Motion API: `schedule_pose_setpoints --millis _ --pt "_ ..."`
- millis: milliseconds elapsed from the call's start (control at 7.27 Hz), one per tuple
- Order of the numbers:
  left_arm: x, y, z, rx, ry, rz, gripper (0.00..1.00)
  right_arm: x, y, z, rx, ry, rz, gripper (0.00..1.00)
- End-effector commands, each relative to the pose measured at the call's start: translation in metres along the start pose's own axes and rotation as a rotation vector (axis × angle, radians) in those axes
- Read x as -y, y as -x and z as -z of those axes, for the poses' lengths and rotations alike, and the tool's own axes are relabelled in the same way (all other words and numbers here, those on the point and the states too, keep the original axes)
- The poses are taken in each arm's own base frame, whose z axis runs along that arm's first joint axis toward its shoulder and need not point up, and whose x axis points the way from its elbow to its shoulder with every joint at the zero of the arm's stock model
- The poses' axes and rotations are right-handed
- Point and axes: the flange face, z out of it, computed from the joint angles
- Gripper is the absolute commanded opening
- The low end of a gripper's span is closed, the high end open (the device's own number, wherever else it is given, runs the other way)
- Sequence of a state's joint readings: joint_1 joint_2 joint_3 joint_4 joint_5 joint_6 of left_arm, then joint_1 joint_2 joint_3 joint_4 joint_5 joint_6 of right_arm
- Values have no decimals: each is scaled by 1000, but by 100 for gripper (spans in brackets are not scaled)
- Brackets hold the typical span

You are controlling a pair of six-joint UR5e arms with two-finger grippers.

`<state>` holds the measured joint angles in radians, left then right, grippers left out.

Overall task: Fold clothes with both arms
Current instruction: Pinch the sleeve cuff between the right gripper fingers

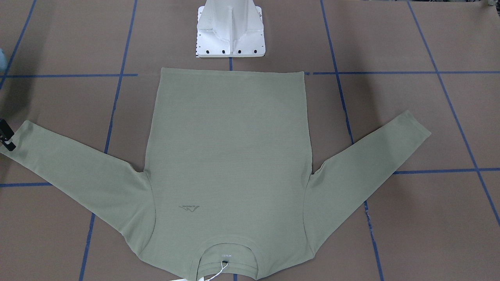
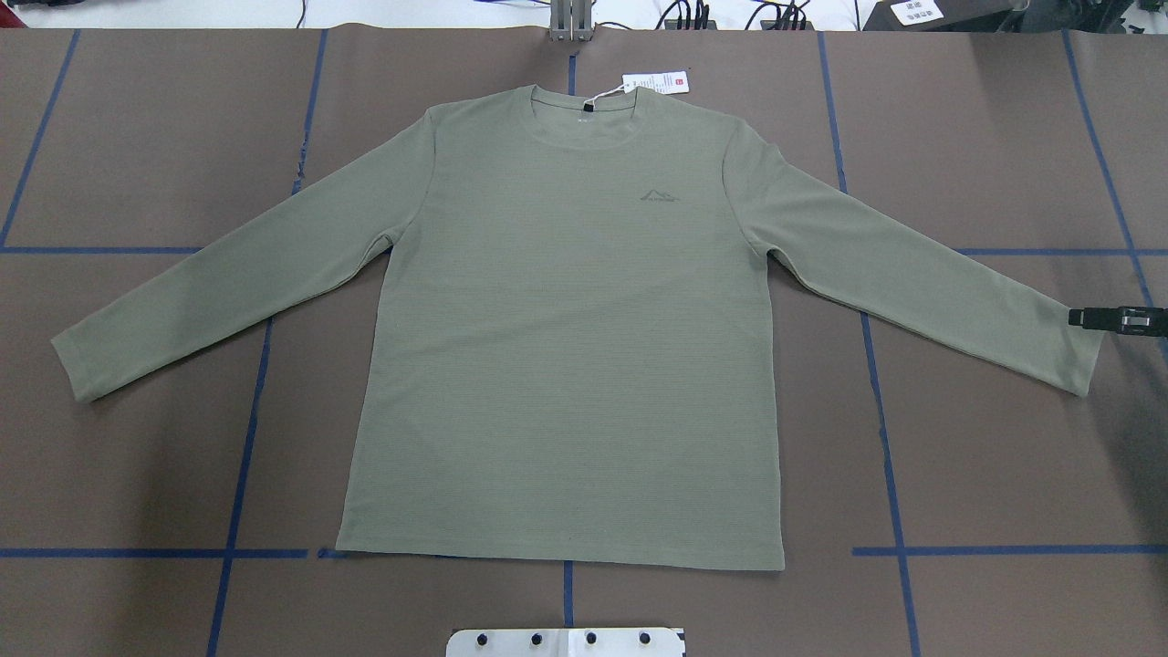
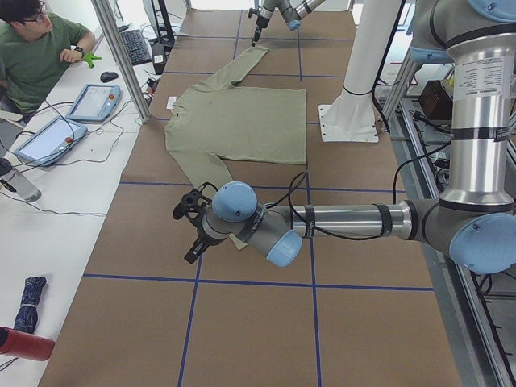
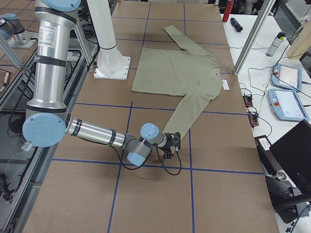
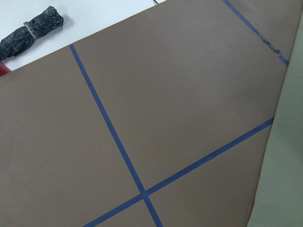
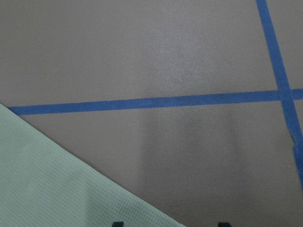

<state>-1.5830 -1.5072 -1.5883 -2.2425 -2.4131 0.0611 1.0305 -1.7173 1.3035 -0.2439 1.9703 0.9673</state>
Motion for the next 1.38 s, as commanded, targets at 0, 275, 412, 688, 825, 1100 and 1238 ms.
schedule_pose_setpoints --millis 0,275,412,688,825,1100,1238 --pt "-3 1 -2 -11 -10 -8 100 0 -1 -2 -4 0 -1 72" --pt "-7 1 -3 -13 -6 -5 100 2 3 -3 3 -2 1 66" --pt "-7 1 -3 -13 -6 -5 100 3 4 -3 3 -4 2 58" --pt "-7 0 -3 -19 -6 -5 100 3 3 -4 1 -2 0 54" --pt "-7 0 -3 -19 -6 -5 100 2 3 -4 1 -2 0 54" --pt "-8 1 -3 -19 -5 -4 100 2 2 -3 -2 -1 1 55" --pt "-8 1 -3 -19 -5 -4 100 -2 -4 -2 -9 3 -2 59"
